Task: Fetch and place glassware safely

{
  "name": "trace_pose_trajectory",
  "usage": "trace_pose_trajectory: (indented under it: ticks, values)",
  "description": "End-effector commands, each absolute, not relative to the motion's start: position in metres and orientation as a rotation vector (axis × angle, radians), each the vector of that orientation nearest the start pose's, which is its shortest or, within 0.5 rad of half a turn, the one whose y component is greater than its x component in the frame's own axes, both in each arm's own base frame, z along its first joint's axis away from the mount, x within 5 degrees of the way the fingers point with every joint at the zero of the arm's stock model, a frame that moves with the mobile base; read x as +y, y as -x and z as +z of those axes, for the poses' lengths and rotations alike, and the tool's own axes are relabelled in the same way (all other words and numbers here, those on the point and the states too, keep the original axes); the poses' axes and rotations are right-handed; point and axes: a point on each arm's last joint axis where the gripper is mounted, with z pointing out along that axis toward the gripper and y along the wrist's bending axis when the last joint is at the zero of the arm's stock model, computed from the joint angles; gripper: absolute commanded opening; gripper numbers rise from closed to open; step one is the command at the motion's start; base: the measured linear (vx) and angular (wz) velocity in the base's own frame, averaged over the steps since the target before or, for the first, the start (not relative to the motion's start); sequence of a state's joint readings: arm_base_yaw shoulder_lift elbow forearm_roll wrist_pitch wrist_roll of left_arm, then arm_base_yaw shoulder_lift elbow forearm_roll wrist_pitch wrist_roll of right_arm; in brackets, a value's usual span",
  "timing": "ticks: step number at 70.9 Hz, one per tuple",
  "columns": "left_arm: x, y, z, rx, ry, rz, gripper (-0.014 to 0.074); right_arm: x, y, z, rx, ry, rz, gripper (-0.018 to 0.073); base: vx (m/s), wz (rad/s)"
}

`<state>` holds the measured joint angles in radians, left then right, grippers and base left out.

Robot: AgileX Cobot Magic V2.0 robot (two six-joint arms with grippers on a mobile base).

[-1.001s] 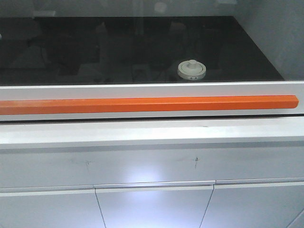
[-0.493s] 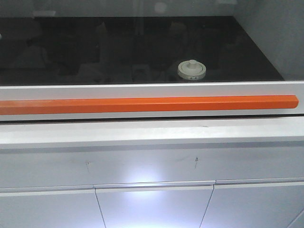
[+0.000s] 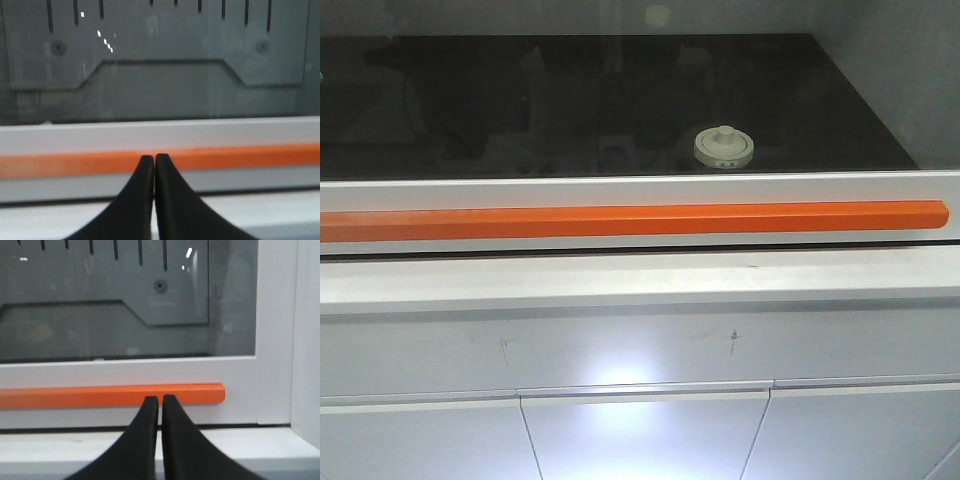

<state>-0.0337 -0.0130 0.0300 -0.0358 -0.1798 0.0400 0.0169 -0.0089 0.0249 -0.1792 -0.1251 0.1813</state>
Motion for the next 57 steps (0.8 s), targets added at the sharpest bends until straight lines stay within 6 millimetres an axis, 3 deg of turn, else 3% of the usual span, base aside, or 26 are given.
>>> trace_pose_trajectory:
  ticks: [1, 16, 24, 31, 41, 57]
  values:
    - [0.001, -0.046, 0.251, 1.129, 0.046, -0.072, -0.0007, 0.004, -0.047, 0.248, 1.208, 0.051, 0.029, -0.0003, 0.0, 0.0]
    - [0.002, -0.057, 0.327, 1.099, 0.074, -0.098, -0.0007, 0.003, -0.042, 0.32, 1.156, 0.04, 0.017, -0.0003, 0.0, 0.0]
    - [0.001, -0.085, 0.367, 1.131, 0.074, -0.097, -0.0007, 0.003, -0.051, 0.361, 1.138, 0.04, 0.016, -0.0003, 0.0, 0.0]
    - [0.0, -0.111, 0.39, 1.164, 0.075, -0.095, -0.0007, 0.003, -0.067, 0.385, 1.152, 0.04, 0.017, -0.0003, 0.0, 0.0]
    - [-0.001, -0.148, 0.398, 1.241, 0.076, -0.092, -0.0007, 0.004, -0.1, 0.395, 1.235, 0.041, 0.018, -0.0003, 0.0, 0.0]
    - [-0.004, -0.183, 0.372, 1.433, 0.075, -0.091, -0.0007, 0.005, -0.157, 0.366, 1.458, 0.043, 0.02, -0.0003, 0.0, 0.0]
